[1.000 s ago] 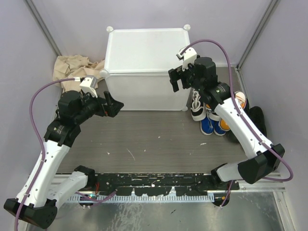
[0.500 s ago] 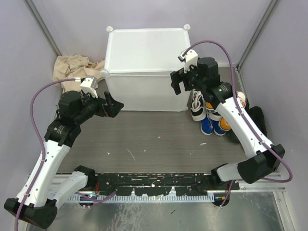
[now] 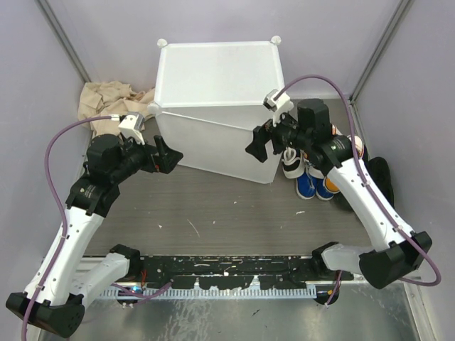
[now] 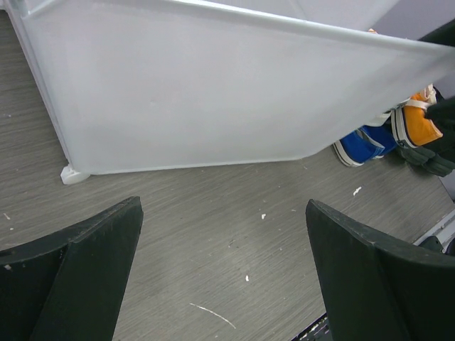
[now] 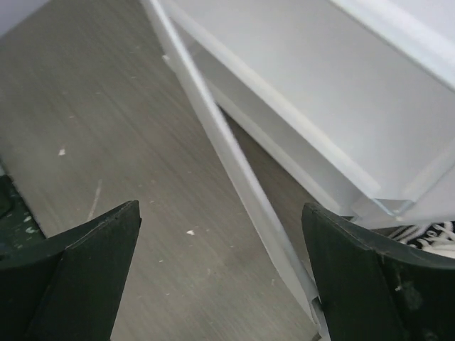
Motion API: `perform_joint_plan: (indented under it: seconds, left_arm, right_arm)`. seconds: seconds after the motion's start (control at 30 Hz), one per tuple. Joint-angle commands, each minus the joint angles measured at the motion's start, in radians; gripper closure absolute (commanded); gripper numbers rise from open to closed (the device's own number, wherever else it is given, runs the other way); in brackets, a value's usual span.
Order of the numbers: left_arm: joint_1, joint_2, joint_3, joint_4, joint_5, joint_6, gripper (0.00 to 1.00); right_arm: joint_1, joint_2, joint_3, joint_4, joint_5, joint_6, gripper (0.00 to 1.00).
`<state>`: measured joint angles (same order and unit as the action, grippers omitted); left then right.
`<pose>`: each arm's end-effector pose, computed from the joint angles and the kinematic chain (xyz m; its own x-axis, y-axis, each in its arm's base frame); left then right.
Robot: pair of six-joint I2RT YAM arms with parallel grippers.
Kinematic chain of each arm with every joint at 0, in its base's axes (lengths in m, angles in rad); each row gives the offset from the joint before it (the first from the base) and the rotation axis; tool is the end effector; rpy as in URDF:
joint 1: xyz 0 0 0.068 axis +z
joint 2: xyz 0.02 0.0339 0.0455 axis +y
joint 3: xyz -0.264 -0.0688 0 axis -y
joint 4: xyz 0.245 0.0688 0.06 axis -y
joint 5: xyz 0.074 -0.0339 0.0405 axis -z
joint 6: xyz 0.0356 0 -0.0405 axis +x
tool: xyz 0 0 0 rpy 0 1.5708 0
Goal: Place and organize the shoes in the shoe cabinet
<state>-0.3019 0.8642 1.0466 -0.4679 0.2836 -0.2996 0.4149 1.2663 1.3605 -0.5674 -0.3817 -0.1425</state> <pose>0.1712 -0.0638 0.3873 -0.4168 -0.1670 -0.8935 0.4383 0.8242 -0.3585 0.2458 0.1227 0.3994 -0.3166 -0.2835 -0.9052 -0.7299 0.6823 0.0416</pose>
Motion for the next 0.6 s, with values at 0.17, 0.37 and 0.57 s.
perform_joint_plan:
  seconds: [0.17, 0.37, 0.57]
  left_arm:
    - [-0.004, -0.056, 0.127, -0.048, 0.033, -0.013, 0.02]
    - [-0.004, -0.12, 0.245, -0.065, 0.055, -0.042, 0.02]
    - [-0.004, -0.12, 0.292, -0.043, 0.067, -0.056, 0.02]
  right_arm:
    - [0.017, -0.21, -0.155, 0.129, -0.543, 0.124, 0.0]
    - [0.082, -0.342, -0.254, 0.258, -0.586, 0.25, 0.0]
    - [0.082, -0.401, -0.277, 0.23, -0.019, 0.293, 0.0]
